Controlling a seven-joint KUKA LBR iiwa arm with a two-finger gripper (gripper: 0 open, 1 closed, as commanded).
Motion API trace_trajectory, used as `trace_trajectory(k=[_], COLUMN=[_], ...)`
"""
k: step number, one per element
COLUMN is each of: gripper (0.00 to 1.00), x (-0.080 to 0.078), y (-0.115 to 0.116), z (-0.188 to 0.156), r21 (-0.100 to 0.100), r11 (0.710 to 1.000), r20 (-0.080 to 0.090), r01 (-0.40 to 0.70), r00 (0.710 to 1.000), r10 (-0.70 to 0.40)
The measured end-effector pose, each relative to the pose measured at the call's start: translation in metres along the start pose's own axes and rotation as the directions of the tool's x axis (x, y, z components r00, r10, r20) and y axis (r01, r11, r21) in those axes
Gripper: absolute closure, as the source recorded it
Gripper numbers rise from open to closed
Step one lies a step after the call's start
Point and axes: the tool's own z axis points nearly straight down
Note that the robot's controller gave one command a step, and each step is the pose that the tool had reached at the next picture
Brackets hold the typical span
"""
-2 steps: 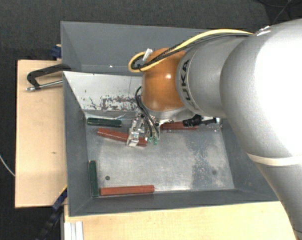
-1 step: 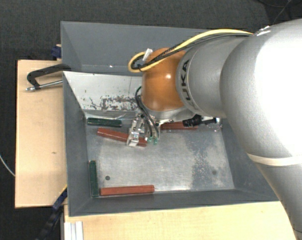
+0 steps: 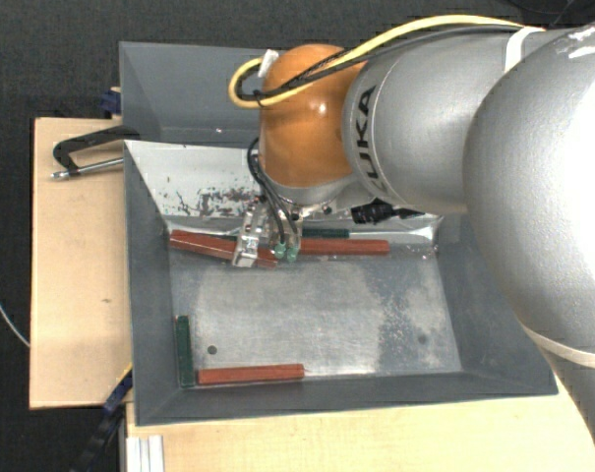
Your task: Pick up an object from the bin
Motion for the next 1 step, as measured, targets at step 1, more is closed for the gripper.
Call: trace_trajectory(k=[1], gripper=[1.0], x=[0.0], y=[0.0], z=[0.0], r21=[0.0], r11=[1.0], r20=[0.0], r01=[0.0], r00=[1.0], r10=[0.0])
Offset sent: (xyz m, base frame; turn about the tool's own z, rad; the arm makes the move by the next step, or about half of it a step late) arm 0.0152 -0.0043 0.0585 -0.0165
